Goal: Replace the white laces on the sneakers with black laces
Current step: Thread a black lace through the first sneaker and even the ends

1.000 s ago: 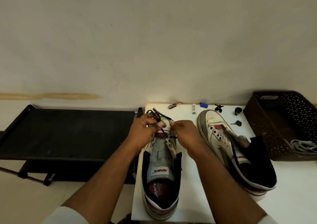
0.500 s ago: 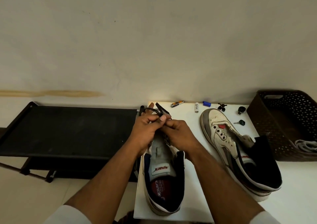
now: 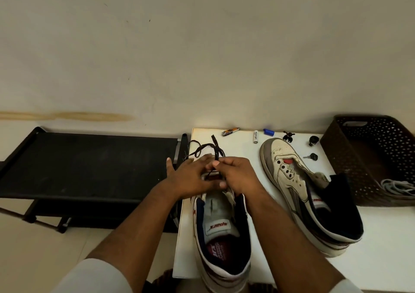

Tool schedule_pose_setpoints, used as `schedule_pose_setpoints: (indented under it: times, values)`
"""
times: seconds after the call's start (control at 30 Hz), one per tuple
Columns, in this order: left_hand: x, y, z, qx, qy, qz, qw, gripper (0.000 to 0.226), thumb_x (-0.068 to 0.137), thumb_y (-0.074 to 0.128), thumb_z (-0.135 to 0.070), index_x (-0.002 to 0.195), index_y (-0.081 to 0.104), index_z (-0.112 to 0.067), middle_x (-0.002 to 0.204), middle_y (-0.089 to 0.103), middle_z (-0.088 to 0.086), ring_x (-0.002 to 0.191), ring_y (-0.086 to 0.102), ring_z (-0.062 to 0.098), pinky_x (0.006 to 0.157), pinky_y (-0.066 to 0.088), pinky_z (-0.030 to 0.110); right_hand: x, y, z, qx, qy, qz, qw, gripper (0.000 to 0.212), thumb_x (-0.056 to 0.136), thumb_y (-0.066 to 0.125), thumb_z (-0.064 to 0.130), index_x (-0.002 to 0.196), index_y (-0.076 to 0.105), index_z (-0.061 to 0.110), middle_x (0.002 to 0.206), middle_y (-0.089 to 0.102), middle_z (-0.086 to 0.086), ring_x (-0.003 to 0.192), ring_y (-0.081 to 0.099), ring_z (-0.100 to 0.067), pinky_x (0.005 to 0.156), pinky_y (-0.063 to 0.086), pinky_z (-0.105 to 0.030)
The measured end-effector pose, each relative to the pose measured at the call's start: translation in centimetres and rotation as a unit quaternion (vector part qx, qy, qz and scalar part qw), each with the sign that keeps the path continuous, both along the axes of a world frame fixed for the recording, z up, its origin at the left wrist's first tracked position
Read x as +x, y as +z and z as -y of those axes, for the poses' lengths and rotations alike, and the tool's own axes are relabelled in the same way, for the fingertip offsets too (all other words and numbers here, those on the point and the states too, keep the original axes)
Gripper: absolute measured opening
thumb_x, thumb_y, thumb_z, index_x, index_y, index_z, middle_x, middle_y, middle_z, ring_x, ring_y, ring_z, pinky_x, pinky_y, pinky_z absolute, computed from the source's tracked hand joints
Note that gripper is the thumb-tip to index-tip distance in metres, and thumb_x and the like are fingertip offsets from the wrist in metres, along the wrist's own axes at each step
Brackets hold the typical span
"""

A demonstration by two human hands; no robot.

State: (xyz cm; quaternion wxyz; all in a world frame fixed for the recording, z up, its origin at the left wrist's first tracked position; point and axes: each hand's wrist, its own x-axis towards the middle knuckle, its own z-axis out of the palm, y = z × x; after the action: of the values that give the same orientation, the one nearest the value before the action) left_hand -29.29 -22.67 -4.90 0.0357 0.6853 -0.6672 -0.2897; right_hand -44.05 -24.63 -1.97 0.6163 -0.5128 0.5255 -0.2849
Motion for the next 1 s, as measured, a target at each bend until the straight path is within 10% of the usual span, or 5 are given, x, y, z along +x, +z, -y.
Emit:
schedule_pose_setpoints:
  times: [0.5,0.63,0.77,0.87,1.0]
  values:
    - [-1.1,-0.8,-0.8,0.013,0.037,-0.032,0.999,0.099,0.067,0.066,-0.073,0.149,0.016,-0.047,0.161,0.013,-0.012,0.148,-0.012,0.021,0.102,-0.028,0.061,-1.1,11.4,0.4,-0.235,-0.087,0.206,0.946,0.016,0.092,0.058,0.011,0.084,0.071,0.016,0.078,0.074,0.004,0.068,0.059,0.007,0.063,0.040,-0.009]
    - [-0.3,0.9,-0.8,0.060,0.026,-0.204,0.977,0.081,0.077,0.073,-0.052,0.146,0.034,-0.036,0.151,0.022,-0.024,0.143,0.017,0.009,0.116,0.012,0.043,-1.8,10.1,1.0,-0.191,-0.107,0.184,0.958,0.015,0.092,0.059,0.014,0.085,0.071,0.016,0.083,0.074,0.000,0.066,0.056,0.006,0.058,0.040,-0.009]
    - [1.3,2.9,0.3,-0.014,0.245,-0.358,0.901,0.025,0.091,0.062,-0.014,0.114,0.067,-0.022,0.118,0.063,-0.007,0.098,0.056,0.006,0.086,0.043,0.025,-2.5,9.1,1.1,-0.148,-0.119,0.149,0.970,0.014,0.093,0.058,0.016,0.087,0.071,0.015,0.085,0.074,0.002,0.070,0.058,0.005,0.067,0.035,-0.021]
    - [1.9,2.4,0.5,-0.011,0.389,-0.239,0.890,0.015,0.096,0.053,-0.015,0.090,0.067,-0.010,0.082,0.069,0.009,0.065,0.058,0.017,0.060,0.046,0.029,-2.5,8.3,0.9,-0.127,-0.123,0.140,0.974,0.015,0.093,0.058,0.016,0.085,0.071,0.015,0.086,0.074,0.003,0.077,0.060,0.002,0.072,0.035,-0.024]
    - [0.7,2.7,0.3,-0.013,0.267,-0.243,0.932,0.025,0.097,0.054,-0.034,0.093,0.070,-0.015,0.086,0.068,-0.003,0.075,0.059,0.009,0.067,0.044,0.025,-2.0,8.0,1.0,-0.115,-0.115,0.123,0.979,0.016,0.092,0.059,0.017,0.083,0.072,0.017,0.089,0.075,0.001,0.082,0.062,-0.002,0.073,0.036,-0.024]
